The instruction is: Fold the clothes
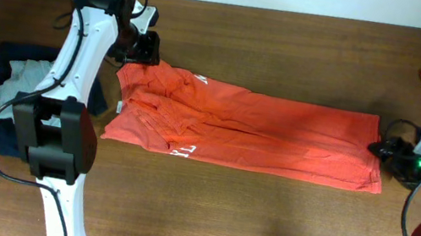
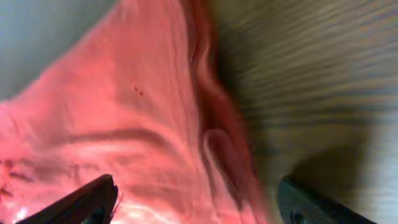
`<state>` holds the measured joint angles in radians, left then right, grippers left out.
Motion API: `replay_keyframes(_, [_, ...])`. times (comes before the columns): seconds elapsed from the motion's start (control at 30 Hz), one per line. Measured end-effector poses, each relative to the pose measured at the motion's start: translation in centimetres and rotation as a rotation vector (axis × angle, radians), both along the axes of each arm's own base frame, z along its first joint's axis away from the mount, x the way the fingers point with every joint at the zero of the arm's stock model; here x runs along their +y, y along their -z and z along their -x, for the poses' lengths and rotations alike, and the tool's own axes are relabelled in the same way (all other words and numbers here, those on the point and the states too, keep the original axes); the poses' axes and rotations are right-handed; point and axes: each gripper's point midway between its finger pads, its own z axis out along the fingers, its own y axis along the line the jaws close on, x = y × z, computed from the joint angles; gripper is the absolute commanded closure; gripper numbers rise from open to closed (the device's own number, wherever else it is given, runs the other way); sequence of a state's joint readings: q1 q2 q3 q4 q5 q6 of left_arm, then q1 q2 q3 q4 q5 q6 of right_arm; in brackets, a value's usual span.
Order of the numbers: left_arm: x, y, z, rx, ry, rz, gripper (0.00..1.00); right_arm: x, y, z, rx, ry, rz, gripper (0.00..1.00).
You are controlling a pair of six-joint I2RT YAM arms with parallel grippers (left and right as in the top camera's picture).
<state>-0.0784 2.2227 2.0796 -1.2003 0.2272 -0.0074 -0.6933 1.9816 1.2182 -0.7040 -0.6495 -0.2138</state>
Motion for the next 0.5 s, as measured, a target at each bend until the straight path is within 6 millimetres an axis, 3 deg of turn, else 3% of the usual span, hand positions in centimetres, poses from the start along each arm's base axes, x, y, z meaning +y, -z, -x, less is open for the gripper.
replay_keyframes(0.5, [0.03,0.05,0.34,0.014,0.0,-0.001,0.51,1.11,0.15,0.17,0.021,-0.05,-0.08,0.18])
